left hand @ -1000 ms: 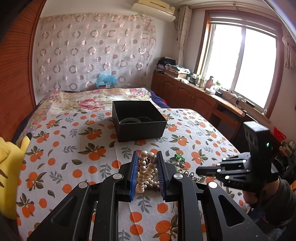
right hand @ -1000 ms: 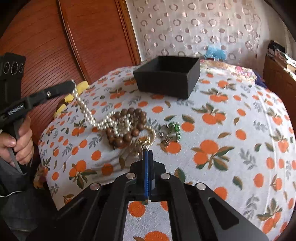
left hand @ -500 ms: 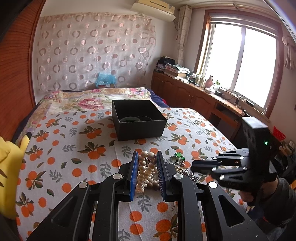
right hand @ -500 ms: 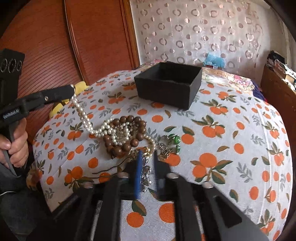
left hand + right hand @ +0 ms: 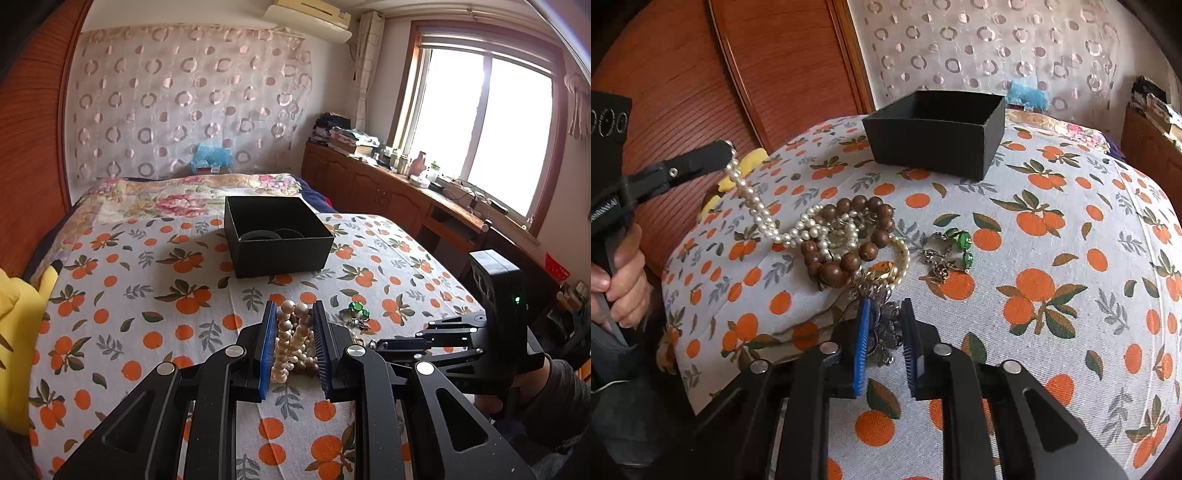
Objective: Organize jewelry
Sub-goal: 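Hold the pearls with the left tool while the right tool grasps silver hairpins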
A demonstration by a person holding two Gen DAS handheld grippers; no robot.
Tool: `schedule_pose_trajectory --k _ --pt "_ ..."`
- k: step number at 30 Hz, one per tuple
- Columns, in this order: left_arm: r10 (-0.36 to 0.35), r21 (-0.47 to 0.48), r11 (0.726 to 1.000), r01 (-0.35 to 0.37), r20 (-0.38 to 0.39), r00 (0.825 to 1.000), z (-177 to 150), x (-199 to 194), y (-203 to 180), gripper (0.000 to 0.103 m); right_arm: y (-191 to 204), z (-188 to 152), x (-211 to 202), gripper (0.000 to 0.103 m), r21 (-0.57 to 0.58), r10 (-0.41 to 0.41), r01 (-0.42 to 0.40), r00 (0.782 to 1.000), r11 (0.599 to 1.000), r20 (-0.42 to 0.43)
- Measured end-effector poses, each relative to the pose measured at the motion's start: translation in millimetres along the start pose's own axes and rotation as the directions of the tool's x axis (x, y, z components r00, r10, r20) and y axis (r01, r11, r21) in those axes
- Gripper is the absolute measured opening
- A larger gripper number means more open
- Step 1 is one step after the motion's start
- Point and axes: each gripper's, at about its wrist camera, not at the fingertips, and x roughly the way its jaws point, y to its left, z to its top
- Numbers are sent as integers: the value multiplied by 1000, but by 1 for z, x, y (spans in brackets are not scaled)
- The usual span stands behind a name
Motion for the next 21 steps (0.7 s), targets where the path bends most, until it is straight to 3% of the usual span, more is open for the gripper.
schedule_pose_trajectory --k 9,16,21 --pt "-1 -3 1000 1 1 1000 -2 1 -1 18 7 11 -15 15 -65 -54 57 998 996 35" --pt "-2 -9 1000 2 -6 1000 -4 3 0 18 -3 28 -31 14 -112 -162 169 985 979 64" --pt "-5 -13 1000 4 -12 1000 -8 4 1 18 -15 35 -35 14 -81 -145 150 988 985 60"
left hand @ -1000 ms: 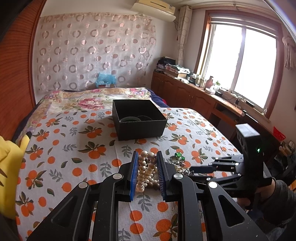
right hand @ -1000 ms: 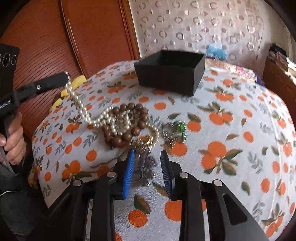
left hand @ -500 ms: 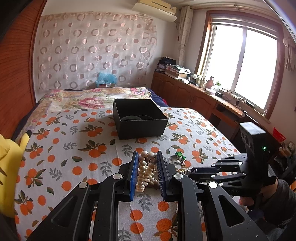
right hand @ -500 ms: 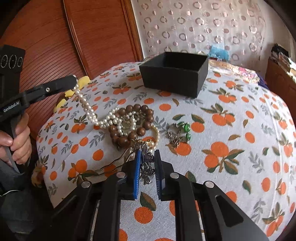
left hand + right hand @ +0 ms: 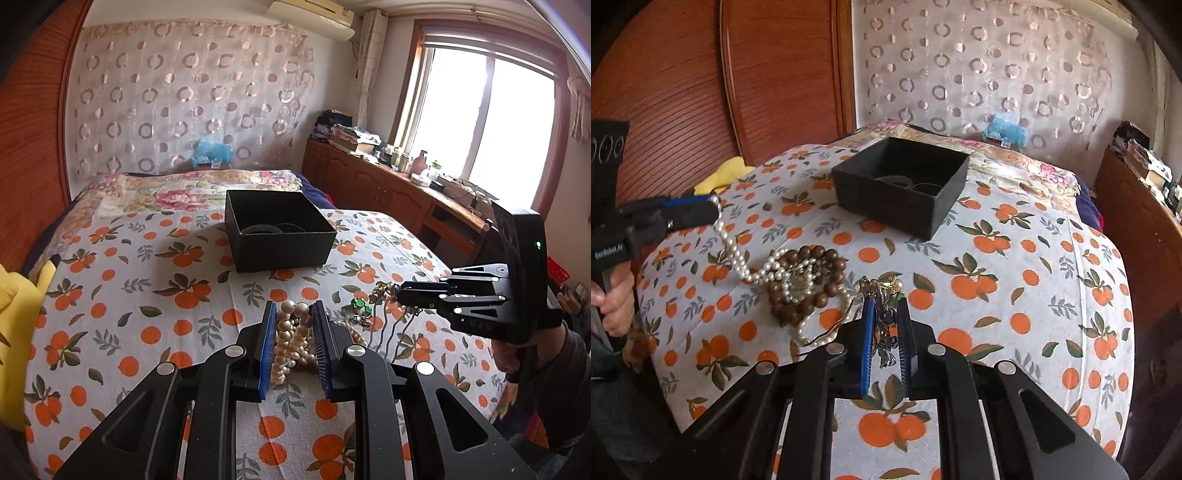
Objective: Organize jewelry
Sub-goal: 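Hold the pearls with the left tool while the right tool grasps silver hairpins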
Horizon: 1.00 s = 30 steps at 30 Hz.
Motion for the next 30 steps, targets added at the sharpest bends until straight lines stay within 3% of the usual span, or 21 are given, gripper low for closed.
schedule_pose_trajectory --k 6,9,12,15,18,23,25,26,30 --pt "1 -1 1000 -1 0 1000 -1 1 -2 18 -5 -16 11 17 56 74 -68 992 996 -98" --pt "-2 1 1000 2 -2 1000 0 1 0 18 -1 -22 10 19 14 20 -18 995 1000 -98" --pt "-4 6 1000 4 -5 1000 -2 2 -2 18 -4 -21 12 20 15 20 -19 995 1000 -96" --pt "-3 6 1000 3 -7 1000 -3 3 -3 18 -6 -19 16 21 31 47 -45 995 999 -90" --pt "-4 4 1000 4 -6 1000 -2 3 -2 18 -2 -16 20 33 25 65 -63 994 998 -86" --pt "-4 5 1000 4 -7 1000 -2 3 -2 18 8 -10 31 33 0 87 -87 991 996 -105" --pt "-4 4 1000 4 -6 1000 -2 3 -2 18 9 -8 36 29 -8 88 -89 989 996 -116" --pt "-4 4 1000 4 -6 1000 -2 2 -2 18 9 -7 39 19 -9 87 -88 989 996 -124" --pt "-3 4 1000 3 -6 1000 -2 3 -2 18 7 -5 42 13 2 107 -108 986 994 -130"
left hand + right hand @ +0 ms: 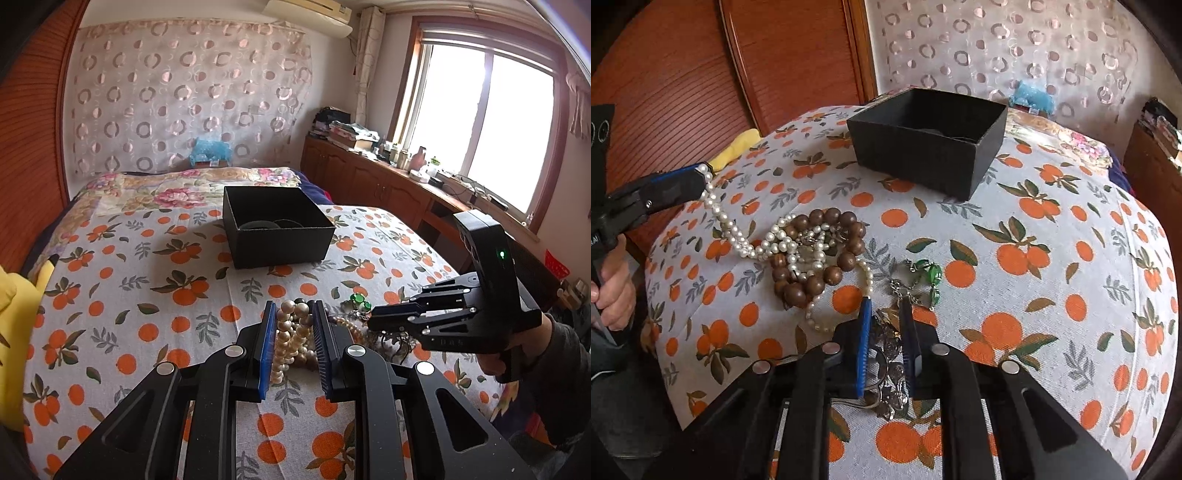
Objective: Organize jewelry
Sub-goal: 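Hold the pearls with the left tool while the right tool grasps silver hairpins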
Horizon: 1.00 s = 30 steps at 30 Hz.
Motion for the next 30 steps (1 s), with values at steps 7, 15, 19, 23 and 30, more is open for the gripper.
schedule_pose_trajectory --k 7,15,19,23,30 --pt "-2 2 1000 2 -2 1000 -1 0 1 18 -11 4 0 4 41 25 -25 1000 999 8" --pt "-2 2 1000 2 -2 1000 -1 0 0 18 -27 4 -6 5 121 33 -38 999 992 42" --pt "-1 1 1000 1 -2 1000 -1 0 0 18 -38 -1 -9 5 166 29 -38 998 985 53" --pt "-2 3 1000 2 -4 1000 -1 1 1 18 -47 -3 -15 4 195 13 -27 997 981 73" --pt "-1 6 1000 1 -3 1000 -2 1 1 18 -47 -2 -22 0 181 -5 -10 996 983 86"
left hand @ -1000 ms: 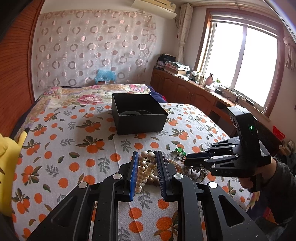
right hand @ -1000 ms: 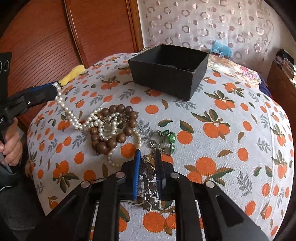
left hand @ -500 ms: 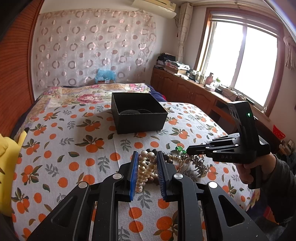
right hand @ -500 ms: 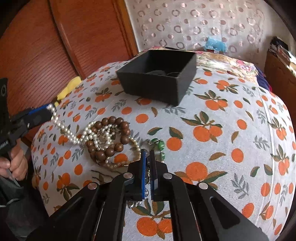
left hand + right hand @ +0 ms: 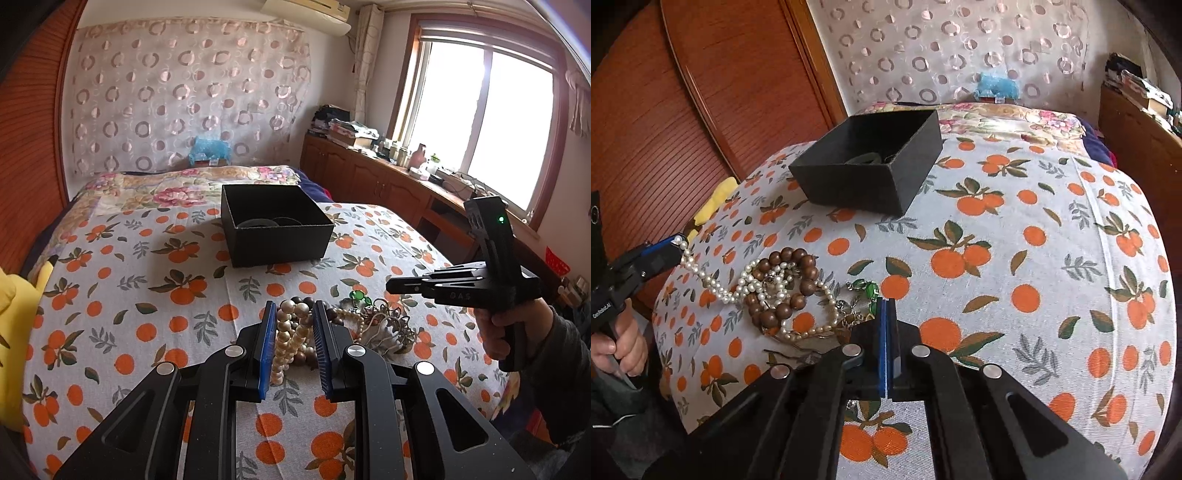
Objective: Organize jewelry
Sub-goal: 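Hold the pearls with the left tool while the right tool grasps silver hairpins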
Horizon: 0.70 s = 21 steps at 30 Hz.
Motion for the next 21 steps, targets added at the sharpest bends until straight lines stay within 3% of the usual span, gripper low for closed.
schedule_pose_trajectory --k 6,15,21 --pt "-3 5 1000 3 -1 1000 -2 0 -1 18 10 3 -5 2 -33 -11 11 1000 999 17" --pt "-2 4 1000 2 -2 1000 -1 1 -1 18 16 1 10 2 -47 -20 19 999 999 -25" --pt "-4 5 1000 4 -3 1000 2 2 -1 18 16 1 11 10 -54 -22 21 999 998 -28"
